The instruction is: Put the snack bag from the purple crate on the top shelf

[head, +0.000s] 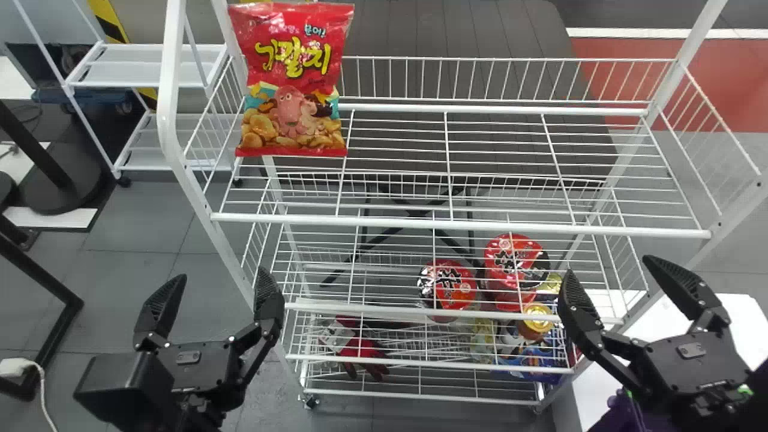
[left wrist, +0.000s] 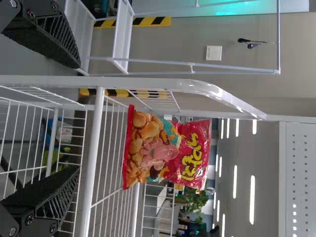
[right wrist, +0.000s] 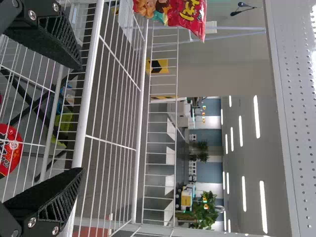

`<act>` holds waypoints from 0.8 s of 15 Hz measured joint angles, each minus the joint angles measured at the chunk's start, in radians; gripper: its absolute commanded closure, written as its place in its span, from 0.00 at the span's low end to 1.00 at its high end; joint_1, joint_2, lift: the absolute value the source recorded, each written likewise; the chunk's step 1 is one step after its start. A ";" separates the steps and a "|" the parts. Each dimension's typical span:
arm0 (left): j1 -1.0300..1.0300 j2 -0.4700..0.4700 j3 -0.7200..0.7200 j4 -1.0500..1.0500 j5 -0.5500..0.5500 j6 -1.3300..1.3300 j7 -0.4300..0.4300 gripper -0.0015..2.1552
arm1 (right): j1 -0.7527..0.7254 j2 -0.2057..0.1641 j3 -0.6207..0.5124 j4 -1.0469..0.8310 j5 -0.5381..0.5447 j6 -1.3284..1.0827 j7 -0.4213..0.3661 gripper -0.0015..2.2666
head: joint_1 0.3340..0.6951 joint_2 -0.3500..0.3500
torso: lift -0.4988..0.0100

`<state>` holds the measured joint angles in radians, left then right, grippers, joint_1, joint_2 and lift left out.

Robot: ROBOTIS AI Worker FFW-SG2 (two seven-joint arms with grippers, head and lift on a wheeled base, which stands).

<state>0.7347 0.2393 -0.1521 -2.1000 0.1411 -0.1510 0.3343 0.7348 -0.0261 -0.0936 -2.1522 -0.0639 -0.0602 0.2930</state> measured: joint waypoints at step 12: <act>0.007 0.000 -0.004 -0.008 -0.003 0.002 -0.001 0.04 | 0.005 -0.005 0.000 -0.005 -0.001 -0.008 0.000 0.03 | 1.00 0.54 | 0.68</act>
<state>0.7414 0.2393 -0.1556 -2.1075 0.1381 -0.1488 0.3332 0.7401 -0.0306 -0.0935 -2.1577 -0.0644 -0.0679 0.2930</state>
